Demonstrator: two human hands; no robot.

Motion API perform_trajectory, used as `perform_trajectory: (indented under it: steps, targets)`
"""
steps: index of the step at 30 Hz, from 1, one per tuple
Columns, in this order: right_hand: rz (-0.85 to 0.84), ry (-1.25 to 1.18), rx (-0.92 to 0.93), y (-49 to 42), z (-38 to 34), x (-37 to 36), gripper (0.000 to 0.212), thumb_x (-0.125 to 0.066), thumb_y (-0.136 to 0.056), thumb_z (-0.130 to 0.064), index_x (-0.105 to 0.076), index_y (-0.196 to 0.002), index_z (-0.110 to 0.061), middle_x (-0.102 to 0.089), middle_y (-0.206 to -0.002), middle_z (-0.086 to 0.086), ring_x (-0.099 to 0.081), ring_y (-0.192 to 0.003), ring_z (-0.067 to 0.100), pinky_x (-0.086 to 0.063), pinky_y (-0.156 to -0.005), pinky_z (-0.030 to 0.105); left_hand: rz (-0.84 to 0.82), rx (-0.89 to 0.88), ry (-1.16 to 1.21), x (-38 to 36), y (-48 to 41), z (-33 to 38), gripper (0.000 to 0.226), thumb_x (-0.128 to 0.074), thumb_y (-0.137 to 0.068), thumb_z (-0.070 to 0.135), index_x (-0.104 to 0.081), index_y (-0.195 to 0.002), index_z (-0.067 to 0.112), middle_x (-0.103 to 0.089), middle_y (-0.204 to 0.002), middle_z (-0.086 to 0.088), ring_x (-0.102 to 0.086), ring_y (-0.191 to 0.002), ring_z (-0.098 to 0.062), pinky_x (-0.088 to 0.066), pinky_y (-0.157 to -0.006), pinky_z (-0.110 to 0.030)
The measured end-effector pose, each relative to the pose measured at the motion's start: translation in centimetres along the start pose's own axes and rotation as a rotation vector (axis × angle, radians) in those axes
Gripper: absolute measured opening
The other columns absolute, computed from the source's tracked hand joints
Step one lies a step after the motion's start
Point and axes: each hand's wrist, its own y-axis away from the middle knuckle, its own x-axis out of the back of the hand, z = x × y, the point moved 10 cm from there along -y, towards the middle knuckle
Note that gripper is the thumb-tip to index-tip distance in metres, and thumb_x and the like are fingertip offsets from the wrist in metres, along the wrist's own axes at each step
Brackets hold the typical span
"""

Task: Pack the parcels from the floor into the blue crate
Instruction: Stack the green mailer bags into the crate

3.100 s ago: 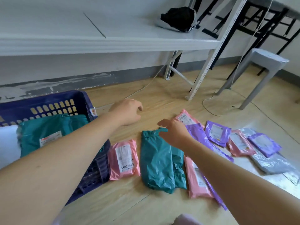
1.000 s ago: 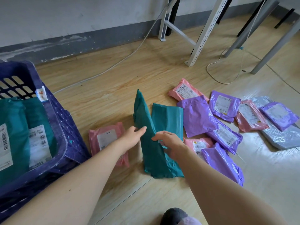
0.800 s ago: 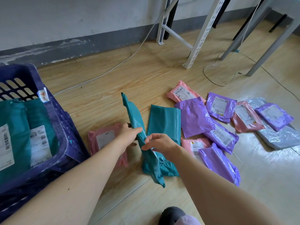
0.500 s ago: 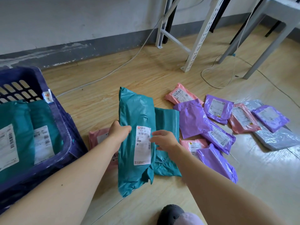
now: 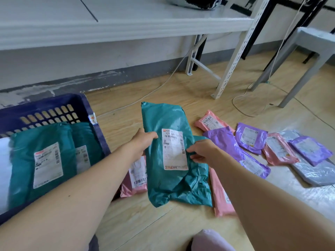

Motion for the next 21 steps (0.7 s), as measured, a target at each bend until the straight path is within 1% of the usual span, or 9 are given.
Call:
perform_trajectory:
  steps: [3, 5, 8, 10, 12, 14, 17, 19, 21]
  targets:
    - [0.038, -0.051, 0.045, 2.3, -2.7, 0.0, 0.017, -0.062, -0.086, -0.001, -0.05, -0.076, -0.008, -0.053, -0.065, 0.008, -0.048, -0.05, 0.013, -0.045, -0.042, 0.021, -0.021, -0.055, -0.025, 1.3, 1.4, 2.2, 0.038, -0.053, -0.088, 0.002, -0.041, -0.121, 0.014, -0.06, -0.106, -0.01, -0.059, -0.087, -0.023, -0.051, -0.078, -0.034]
    - [0.056, -0.073, 0.096, 4.0, -4.7, -0.6, 0.022, -0.062, -0.086, -0.001, -0.049, -0.07, -0.009, -0.053, -0.063, 0.007, -0.047, -0.049, 0.012, -0.043, -0.038, 0.019, -0.006, -0.079, -0.089, 3.1, 2.7, 3.4, 0.046, -0.054, -0.086, -0.002, -0.038, -0.126, 0.014, -0.057, -0.114, -0.01, -0.057, -0.097, -0.025, -0.049, -0.081, -0.035]
    - [0.092, -0.057, 0.164, 6.4, -7.2, -1.8, 0.018, -0.062, -0.085, -0.003, -0.054, -0.07, -0.01, -0.052, -0.061, 0.006, -0.046, -0.049, 0.011, -0.042, -0.043, 0.02, -0.003, -0.069, -0.112, 5.9, 4.5, 4.6, 0.045, -0.05, -0.087, -0.006, -0.04, -0.125, 0.016, -0.056, -0.122, -0.01, -0.056, -0.099, -0.025, -0.049, -0.074, -0.034]
    - [0.112, -0.067, 0.236, 7.9, -8.9, -3.1, 0.015, -0.062, -0.083, -0.004, -0.056, -0.073, -0.015, -0.053, -0.062, 0.004, -0.047, -0.05, 0.013, -0.041, -0.044, 0.023, 0.031, -0.077, -0.114, 8.4, 5.8, 5.4, 0.042, -0.047, -0.087, -0.009, -0.041, -0.12, 0.016, -0.055, -0.123, -0.013, -0.054, -0.098, -0.026, -0.049, -0.08, -0.038]
    - [0.134, -0.085, 0.328, 9.2, -10.8, -4.5, 0.014, -0.061, -0.079, -0.006, -0.06, -0.083, -0.019, -0.056, -0.063, 0.001, -0.049, -0.052, 0.014, -0.039, -0.045, 0.025, 0.09, -0.104, -0.107, 11.0, 6.7, 6.3, 0.04, -0.046, -0.085, -0.012, -0.042, -0.115, 0.014, -0.054, -0.126, -0.019, -0.054, -0.098, -0.029, -0.048, -0.086, -0.043]
    - [0.127, -0.077, 0.412, 10.6, -12.7, -6.3, 0.027, -0.061, -0.077, -0.008, -0.063, -0.1, -0.022, -0.058, -0.067, -0.001, -0.05, -0.054, 0.013, -0.039, -0.047, 0.025, 0.159, -0.128, -0.083, 13.9, 7.4, 6.7, 0.042, -0.045, -0.084, -0.013, -0.044, -0.117, 0.012, -0.054, -0.126, -0.021, -0.056, -0.102, -0.031, -0.047, -0.089, -0.045]
    - [0.082, -0.042, 0.516, 12.6, -15.4, -9.3, 0.046, -0.059, -0.078, -0.01, -0.059, -0.122, -0.025, -0.062, -0.078, -0.001, -0.053, -0.057, 0.01, -0.044, -0.052, 0.025, 0.263, -0.149, -0.054, 18.3, 8.2, 6.3, 0.046, -0.048, -0.082, -0.012, -0.047, -0.119, 0.014, -0.057, -0.122, -0.016, -0.056, -0.112, -0.035, -0.046, -0.095, -0.047]
    - [0.04, -0.028, 0.565, 13.5, -16.8, -11.7, 0.053, -0.059, -0.079, -0.009, -0.053, -0.129, -0.027, -0.066, -0.086, 0.0, -0.056, -0.059, 0.01, -0.054, -0.06, 0.03, 0.337, -0.161, -0.019, 21.2, 8.6, 5.7, 0.051, -0.05, -0.079, -0.011, -0.048, -0.123, 0.015, -0.059, -0.12, -0.013, -0.057, -0.109, -0.034, -0.047, -0.097, -0.05]
    - [-0.01, -0.022, 0.606, 14.0, -17.8, -14.1, 0.06, -0.058, -0.079, -0.008, -0.047, -0.135, -0.026, -0.067, -0.104, 0.003, -0.061, -0.066, 0.012, -0.059, -0.071, 0.035, 0.405, -0.177, 0.026, 23.7, 9.0, 5.1, 0.053, -0.05, -0.079, -0.012, -0.049, -0.125, 0.013, -0.06, -0.119, -0.011, -0.057, -0.108, -0.032, -0.048, -0.096, -0.049]
